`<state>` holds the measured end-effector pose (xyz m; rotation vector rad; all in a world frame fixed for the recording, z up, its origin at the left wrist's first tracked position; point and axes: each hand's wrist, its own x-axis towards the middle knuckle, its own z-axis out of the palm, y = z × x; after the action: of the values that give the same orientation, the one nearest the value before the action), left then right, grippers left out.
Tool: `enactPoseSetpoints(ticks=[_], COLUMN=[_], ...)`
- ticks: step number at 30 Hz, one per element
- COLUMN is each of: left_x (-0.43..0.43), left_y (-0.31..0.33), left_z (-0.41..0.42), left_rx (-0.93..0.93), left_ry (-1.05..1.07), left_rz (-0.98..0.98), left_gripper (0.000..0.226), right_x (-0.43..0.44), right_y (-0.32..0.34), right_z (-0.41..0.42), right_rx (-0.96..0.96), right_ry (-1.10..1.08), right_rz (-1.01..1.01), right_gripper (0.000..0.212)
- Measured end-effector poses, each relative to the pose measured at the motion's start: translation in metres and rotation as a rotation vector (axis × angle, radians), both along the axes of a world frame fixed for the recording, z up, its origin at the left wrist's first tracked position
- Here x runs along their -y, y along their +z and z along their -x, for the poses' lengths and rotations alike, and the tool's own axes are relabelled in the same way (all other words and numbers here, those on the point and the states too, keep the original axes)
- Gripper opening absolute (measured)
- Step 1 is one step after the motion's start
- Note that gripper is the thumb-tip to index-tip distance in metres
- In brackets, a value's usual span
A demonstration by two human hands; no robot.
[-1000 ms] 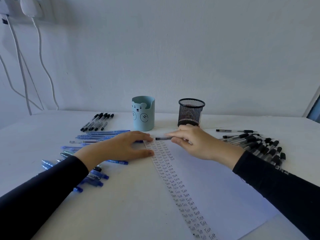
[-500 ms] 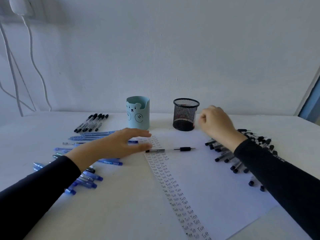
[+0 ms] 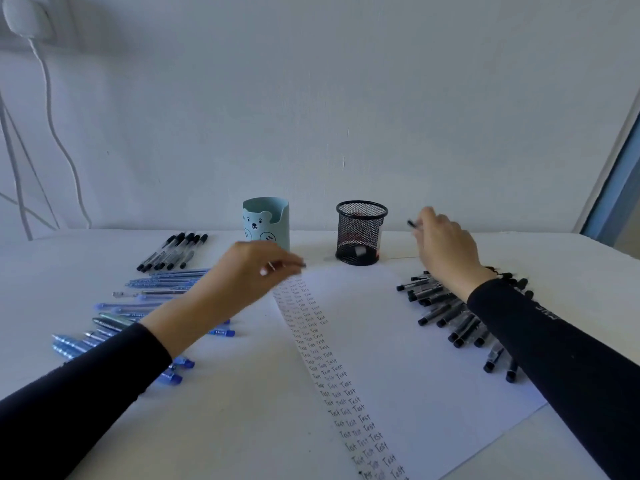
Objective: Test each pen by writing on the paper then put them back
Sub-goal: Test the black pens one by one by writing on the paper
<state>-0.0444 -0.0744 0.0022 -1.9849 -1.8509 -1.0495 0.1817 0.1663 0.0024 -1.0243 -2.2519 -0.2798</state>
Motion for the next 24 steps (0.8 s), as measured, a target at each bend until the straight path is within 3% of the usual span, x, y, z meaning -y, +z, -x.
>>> enactPoseSetpoints(ticks=[2,4,8,12,15,20,24], left_x=[0.007,0.015,0.028,0.031,0.029,0.021,0.017], left_y=[0.015,0.026,0.025,0.004,-0.004,-0.002,-0.003], left_z=[0.010,0.028,0.080,0.128,0.140,0.138,0.137], left_rx=[0.096,0.114,0.136,0.057,0.009,-0.016,-0.033], left_ry=[0.072,0.173,0.452,0.672,0.753,0.851,0.881], left_rz=[-0.166,-0.282,-0.268,0.041,0.174,0.295,0.337], left_gripper=[0.015,0.014,0.012,0.012,0.013,0.020,0.024], right_x=[0.013,0.028,0.057,0.087,0.102,0.112,0.117], right_y=[0.013,0.025,0.029,0.017,0.007,-0.003,0.004], right_z=[0.004,0.012,0.029,0.044,0.049,0.052,0.048], right_rx=[-0.313,-0.481,-0.320,-0.262,-0.179,-0.051,-0.090], right_ry=[0.151,0.260,0.309,0.611,0.746,0.730,0.680], right_rz=[-0.003,0.044,0.093,0.331,0.331,0.363,0.676], right_gripper=[0.025,0.027,0.029,0.020,0.020,0.022,0.050])
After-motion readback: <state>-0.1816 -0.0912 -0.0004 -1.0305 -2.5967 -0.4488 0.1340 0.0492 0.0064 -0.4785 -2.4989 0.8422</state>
